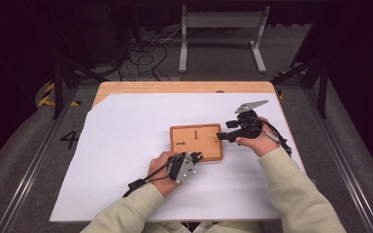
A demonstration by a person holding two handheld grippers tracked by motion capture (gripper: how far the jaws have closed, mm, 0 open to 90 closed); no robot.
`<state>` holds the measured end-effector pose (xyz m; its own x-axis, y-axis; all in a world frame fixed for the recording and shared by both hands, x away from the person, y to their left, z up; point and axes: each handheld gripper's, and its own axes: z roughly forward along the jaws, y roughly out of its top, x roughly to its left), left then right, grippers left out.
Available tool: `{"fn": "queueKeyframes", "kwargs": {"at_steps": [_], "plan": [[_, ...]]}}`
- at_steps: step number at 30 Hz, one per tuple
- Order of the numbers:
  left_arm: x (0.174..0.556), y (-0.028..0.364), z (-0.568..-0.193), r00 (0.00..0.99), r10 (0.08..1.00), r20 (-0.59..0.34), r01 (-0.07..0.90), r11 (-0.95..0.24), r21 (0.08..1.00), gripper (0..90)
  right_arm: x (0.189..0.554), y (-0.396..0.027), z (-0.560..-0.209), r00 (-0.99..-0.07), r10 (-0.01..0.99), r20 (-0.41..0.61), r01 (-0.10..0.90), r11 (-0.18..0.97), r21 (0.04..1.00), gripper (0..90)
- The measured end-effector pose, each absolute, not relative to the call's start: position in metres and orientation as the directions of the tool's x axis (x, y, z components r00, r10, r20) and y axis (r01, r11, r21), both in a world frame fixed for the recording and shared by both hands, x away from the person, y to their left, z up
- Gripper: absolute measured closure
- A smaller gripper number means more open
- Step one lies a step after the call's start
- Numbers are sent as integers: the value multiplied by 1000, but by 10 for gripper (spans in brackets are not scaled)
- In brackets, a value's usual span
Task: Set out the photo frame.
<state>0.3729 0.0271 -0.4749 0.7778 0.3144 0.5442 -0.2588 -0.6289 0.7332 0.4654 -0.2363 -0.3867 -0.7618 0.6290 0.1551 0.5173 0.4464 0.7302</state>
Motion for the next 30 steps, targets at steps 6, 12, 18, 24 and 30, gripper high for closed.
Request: {"fn": "queueKeyframes", "kwargs": {"at_steps": [6,12,18,24,30], "plan": [[373,27,-475,778,312,545,-259,-630,732,841,483,-226,-392,-769,613,183,540,470,698,267],[373,27,-475,778,312,545,-259,-632,731,841,494,-217,-407,-772,602,204,555,483,678,236],[373,27,-475,776,311,549,-260,-636,727,841,500,-209,-418,-767,576,282,586,449,675,242],[373,27,-475,779,313,543,-257,-631,732,841,505,-203,-424,-762,542,353,612,426,666,263],[374,28,-473,797,307,520,-249,-619,745,838,507,-208,-422,-770,518,372,610,425,669,319]]}}
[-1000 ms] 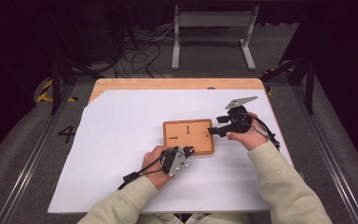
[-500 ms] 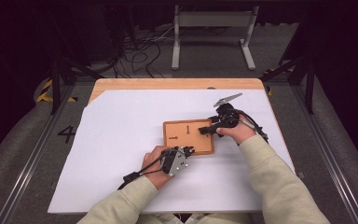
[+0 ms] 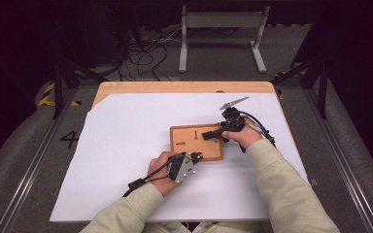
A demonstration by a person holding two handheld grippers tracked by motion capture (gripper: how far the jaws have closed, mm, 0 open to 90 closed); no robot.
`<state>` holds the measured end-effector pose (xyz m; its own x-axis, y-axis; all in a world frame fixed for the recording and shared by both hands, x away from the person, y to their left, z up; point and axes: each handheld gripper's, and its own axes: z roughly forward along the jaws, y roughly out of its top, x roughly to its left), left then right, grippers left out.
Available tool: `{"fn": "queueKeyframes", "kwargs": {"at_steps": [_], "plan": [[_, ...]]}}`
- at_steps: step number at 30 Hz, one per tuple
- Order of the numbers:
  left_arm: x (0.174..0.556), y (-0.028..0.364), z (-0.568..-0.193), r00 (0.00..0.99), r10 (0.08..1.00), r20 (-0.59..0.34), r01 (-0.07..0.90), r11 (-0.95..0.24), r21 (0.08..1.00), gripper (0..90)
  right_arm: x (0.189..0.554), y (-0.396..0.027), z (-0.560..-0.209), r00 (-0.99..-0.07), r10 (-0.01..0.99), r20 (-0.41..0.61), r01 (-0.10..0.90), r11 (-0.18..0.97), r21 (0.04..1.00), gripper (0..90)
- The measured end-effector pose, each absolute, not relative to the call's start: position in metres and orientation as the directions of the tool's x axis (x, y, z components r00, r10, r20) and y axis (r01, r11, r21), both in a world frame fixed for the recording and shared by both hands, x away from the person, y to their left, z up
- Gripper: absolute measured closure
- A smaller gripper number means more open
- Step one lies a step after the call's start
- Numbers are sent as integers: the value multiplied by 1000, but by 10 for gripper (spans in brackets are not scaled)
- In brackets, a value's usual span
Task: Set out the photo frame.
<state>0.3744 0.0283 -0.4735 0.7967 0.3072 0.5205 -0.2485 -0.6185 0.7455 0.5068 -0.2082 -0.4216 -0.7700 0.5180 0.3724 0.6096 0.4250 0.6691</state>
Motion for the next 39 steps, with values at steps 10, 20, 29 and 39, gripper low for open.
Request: {"fn": "queueKeyframes", "kwargs": {"at_steps": [10,20,29,39], "plan": [[373,39,-457,896,294,333,-122,-558,821,683,502,-218,-412,-818,455,353,557,468,686,412],[361,79,-428,904,360,232,-26,-495,869,529,481,-218,-392,-885,405,230,439,559,704,488],[361,121,-420,852,451,265,-30,-464,885,498,455,-220,-383,-926,361,107,322,613,722,541],[371,145,-427,822,534,198,56,-421,905,472,417,-220,-378,-950,301,-86,150,677,720,592]]}}
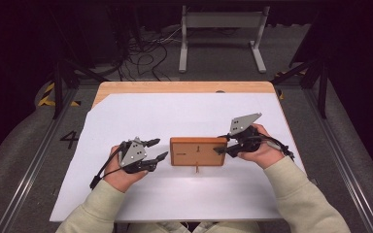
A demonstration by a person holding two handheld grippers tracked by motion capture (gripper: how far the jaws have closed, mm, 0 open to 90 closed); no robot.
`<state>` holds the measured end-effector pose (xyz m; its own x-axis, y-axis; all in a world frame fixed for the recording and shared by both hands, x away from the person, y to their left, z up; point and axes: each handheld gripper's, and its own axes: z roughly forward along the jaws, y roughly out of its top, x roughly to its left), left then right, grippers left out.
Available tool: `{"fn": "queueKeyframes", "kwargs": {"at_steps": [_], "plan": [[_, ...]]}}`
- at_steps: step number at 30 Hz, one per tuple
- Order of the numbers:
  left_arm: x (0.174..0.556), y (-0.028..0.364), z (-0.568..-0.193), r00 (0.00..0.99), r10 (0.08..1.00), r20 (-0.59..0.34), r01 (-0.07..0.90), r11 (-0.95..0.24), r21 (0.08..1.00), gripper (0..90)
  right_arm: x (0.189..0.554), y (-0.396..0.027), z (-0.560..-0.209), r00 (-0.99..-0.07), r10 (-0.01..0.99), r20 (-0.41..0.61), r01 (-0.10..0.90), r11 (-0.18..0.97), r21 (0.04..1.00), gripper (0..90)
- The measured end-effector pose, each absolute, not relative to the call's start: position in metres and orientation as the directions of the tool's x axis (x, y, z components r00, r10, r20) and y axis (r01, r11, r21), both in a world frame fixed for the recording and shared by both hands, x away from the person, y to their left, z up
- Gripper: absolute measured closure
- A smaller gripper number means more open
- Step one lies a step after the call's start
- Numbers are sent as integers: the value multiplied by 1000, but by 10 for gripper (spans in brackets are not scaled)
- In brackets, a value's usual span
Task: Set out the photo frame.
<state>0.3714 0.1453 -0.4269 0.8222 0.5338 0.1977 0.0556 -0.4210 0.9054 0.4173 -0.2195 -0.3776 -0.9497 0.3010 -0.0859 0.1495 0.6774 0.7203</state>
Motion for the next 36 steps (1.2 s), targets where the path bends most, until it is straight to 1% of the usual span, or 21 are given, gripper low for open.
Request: {"fn": "queueKeyframes", "kwargs": {"at_steps": [1,3,5,7,11,14,17,20,22,23,28,30,32,34,35,36], "plan": [[371,145,-427,822,534,198,56,-421,905,468,417,-220,-378,-950,301,-86,150,677,720,592],[374,148,-428,817,546,185,71,-414,908,464,405,-219,-378,-950,278,-139,98,692,716,612],[376,150,-430,815,555,167,91,-407,909,466,402,-220,-378,-951,275,-141,93,689,718,618],[378,153,-433,811,568,142,121,-401,908,473,394,-221,-380,-949,267,-171,61,684,727,626],[381,155,-436,812,574,107,147,-378,914,471,388,-222,-381,-947,260,-187,42,681,731,636],[383,156,-439,816,571,84,167,-373,913,433,381,-221,-381,-946,254,-201,31,688,725,645],[383,157,-439,815,573,85,174,-382,908,423,374,-220,-385,-952,249,-178,53,707,706,637],[383,158,-439,812,578,81,180,-380,907,423,367,-218,-390,-961,224,-159,53,720,692,596],[383,158,-440,812,579,74,188,-380,906,424,366,-217,-391,-961,225,-163,52,721,691,591],[383,157,-440,813,577,73,189,-380,905,424,364,-218,-392,-959,230,-165,53,719,693,570],[382,159,-438,810,582,76,189,-381,905,426,359,-227,-391,-955,254,-152,74,702,708,520],[382,159,-438,808,586,69,195,-376,906,426,358,-232,-391,-951,270,-149,90,704,704,540],[382,162,-439,805,590,67,198,-373,907,426,357,-239,-393,-947,290,-139,110,698,707,541],[381,164,-440,801,596,59,205,-366,908,427,356,-247,-397,-942,308,-135,130,703,699,568],[381,165,-440,799,599,55,210,-363,908,430,356,-250,-399,-937,325,-128,150,704,694,599],[381,166,-440,796,603,48,214,-355,910,433,355,-253,-401,-931,344,-119,175,710,682,661]]}}
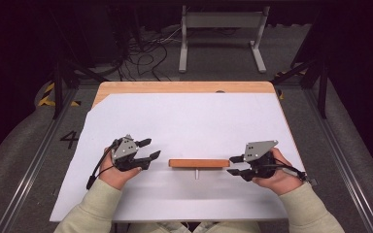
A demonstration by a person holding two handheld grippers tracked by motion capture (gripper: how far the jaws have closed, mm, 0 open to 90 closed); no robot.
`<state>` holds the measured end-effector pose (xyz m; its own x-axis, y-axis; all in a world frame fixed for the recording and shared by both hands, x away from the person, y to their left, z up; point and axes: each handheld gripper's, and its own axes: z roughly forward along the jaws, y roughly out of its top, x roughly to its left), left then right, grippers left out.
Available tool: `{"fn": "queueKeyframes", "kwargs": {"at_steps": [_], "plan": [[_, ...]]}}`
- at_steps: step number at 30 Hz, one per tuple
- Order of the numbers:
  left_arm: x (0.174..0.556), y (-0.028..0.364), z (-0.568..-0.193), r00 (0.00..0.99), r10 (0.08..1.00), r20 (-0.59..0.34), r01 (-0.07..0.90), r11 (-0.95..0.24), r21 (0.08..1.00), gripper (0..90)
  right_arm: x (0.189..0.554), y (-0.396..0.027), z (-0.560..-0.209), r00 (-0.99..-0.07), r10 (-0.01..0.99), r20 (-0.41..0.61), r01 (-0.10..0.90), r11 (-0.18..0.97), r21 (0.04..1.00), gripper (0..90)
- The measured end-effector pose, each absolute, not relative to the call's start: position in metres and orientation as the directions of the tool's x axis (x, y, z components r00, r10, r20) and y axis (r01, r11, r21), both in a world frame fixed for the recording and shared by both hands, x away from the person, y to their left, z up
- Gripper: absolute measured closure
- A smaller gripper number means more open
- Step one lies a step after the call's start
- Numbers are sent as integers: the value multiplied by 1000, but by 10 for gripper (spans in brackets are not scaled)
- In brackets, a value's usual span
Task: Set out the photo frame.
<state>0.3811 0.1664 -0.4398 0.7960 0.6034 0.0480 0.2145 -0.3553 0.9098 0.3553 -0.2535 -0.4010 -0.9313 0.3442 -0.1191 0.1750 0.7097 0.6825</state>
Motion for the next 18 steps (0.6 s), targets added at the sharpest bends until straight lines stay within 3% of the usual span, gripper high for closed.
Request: {"fn": "queueKeyframes", "kwargs": {"at_steps": [1,4,7,18], "plan": [[381,166,-440,796,603,48,214,-355,910,437,355,-253,-401,-931,344,-119,175,710,682,661],[382,168,-440,790,611,43,220,-348,911,441,353,-256,-409,-931,357,-75,222,717,661,826],[382,168,-440,789,613,44,221,-349,911,445,355,-252,-417,-927,372,-45,253,709,659,900],[382,169,-440,782,621,46,224,-348,910,445,371,-234,-447,-892,449,59,369,646,668,900]]}}
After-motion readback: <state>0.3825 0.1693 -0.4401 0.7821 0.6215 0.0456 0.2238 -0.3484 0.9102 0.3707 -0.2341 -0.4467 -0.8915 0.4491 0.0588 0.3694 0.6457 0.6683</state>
